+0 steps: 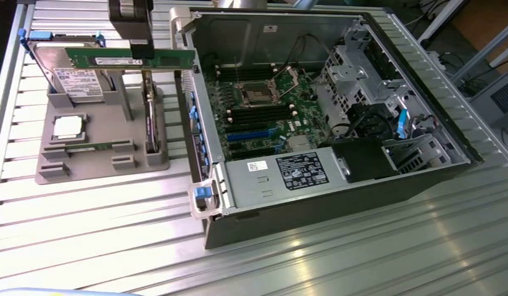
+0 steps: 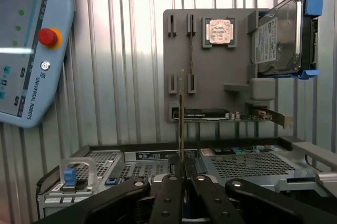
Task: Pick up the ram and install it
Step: 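Pick up the ram and move it above insertion slot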
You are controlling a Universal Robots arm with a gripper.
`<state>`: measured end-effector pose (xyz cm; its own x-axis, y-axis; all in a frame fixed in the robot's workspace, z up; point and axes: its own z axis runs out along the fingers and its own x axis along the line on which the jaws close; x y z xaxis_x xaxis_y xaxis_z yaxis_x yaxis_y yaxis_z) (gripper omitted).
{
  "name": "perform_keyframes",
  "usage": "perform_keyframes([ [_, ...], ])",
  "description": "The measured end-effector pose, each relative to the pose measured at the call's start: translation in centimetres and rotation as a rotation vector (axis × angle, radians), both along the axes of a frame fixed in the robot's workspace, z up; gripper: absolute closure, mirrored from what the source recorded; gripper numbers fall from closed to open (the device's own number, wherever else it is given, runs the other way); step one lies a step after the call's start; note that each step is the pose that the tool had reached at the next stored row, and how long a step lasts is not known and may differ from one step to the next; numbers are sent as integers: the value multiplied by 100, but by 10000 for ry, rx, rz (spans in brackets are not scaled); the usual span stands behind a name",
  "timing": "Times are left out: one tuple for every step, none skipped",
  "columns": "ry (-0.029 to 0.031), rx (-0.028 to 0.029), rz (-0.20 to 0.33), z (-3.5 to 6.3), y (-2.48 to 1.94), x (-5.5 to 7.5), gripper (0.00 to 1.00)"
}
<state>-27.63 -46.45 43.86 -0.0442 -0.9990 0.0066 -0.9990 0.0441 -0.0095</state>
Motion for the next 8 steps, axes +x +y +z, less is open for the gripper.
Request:
perform_keyframes([
  [13, -1, 4, 0, 0, 27, 88],
  [19, 1, 6, 0, 0, 43, 88],
  [25, 0, 9, 0, 1, 60, 88],
  [33, -1, 11, 1, 1, 76, 88],
  [36, 0, 13, 0, 1, 88, 88],
  [40, 0, 14, 0, 1, 97, 88],
  [44, 0, 15, 0, 1, 105, 88],
  [48, 0, 15, 0, 1, 113, 88],
])
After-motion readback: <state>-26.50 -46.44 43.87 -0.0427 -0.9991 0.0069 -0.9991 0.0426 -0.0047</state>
